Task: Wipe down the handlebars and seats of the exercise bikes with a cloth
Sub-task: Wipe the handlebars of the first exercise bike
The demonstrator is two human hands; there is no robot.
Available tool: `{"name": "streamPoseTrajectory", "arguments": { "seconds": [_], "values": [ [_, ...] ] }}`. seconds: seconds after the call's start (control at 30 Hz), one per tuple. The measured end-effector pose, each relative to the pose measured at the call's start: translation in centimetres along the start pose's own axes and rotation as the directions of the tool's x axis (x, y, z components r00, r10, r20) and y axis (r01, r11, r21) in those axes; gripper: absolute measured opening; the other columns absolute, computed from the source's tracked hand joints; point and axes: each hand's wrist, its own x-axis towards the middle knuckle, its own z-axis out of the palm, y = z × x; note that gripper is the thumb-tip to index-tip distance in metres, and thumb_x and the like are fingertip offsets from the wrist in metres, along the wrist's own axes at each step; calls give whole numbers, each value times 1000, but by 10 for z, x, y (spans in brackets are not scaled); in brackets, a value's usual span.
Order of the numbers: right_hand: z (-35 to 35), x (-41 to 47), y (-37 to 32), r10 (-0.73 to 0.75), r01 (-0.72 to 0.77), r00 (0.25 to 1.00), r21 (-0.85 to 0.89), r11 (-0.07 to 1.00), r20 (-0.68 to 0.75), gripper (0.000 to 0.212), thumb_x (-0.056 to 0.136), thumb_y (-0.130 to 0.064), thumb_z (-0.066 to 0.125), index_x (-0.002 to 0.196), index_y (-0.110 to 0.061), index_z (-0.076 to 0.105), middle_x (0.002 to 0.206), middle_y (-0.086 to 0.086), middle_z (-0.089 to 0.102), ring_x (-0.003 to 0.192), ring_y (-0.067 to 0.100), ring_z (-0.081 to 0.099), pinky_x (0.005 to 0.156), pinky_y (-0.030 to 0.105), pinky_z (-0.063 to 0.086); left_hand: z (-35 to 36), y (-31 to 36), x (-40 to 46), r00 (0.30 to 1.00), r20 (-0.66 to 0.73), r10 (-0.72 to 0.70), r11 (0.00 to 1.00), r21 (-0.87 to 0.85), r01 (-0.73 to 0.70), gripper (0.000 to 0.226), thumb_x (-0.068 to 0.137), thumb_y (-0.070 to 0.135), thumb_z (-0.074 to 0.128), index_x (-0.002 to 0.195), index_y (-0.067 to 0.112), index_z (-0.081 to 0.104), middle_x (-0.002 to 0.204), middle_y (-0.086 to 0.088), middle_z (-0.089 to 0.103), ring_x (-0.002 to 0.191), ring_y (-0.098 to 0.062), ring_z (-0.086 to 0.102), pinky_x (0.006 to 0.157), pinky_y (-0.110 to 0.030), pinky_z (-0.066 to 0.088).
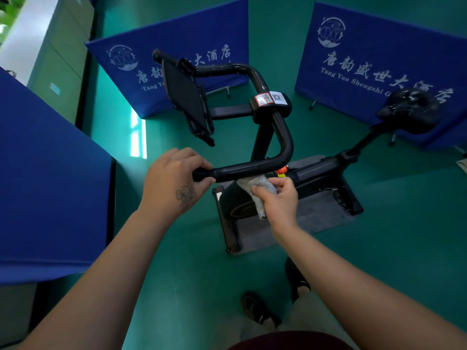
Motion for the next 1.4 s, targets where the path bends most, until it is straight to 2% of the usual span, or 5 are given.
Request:
{"name": "streamPoseTrajectory", "arguments": {
  "seconds": [0.3,0.5,0.83,1.17,1.4],
  "values": [
    [44,-21,5,49,-56,988,46,997,145,43,77,-7,92,101,-13,57,93,9,69,76,18,71,67,30,60,0,-1,-2,1000,-5,17,1000,-4,-17,24,82,41,86,101,29,80,96,10,70,88,-20,60,80,-34,45],
    [24,-15,5,15,-20,998,62,998,68,39,80,-4,88,102,-11,57,92,9,70,70,9,71,64,27,60,-1,-4,-2,999,9,51,999,-9,-51,25,83,40,86,105,30,79,99,10,69,88,-20,59,80,-34,46],
    [58,-27,10,33,-48,989,101,994,144,41,81,-7,89,100,-14,53,94,12,70,81,22,72,75,41,62,-9,-11,-1,990,73,119,993,-26,-118,33,83,31,86,116,30,78,106,12,69,95,-16,57,81,-26,37],
    [37,-18,8,23,-33,994,88,996,108,36,83,-3,86,100,-13,56,88,7,69,68,8,70,63,24,59,-13,-14,-1,976,112,185,982,-57,-180,36,88,26,82,124,28,76,111,9,69,98,-17,56,85,-26,39],
    [61,-26,9,62,-79,988,118,990,140,34,84,-4,86,99,-12,56,92,13,69,74,15,70,68,30,60,-16,-20,-2,972,124,200,977,-94,-189,35,88,20,82,123,23,74,111,8,69,102,-18,56,87,-24,38]
  ]
}}
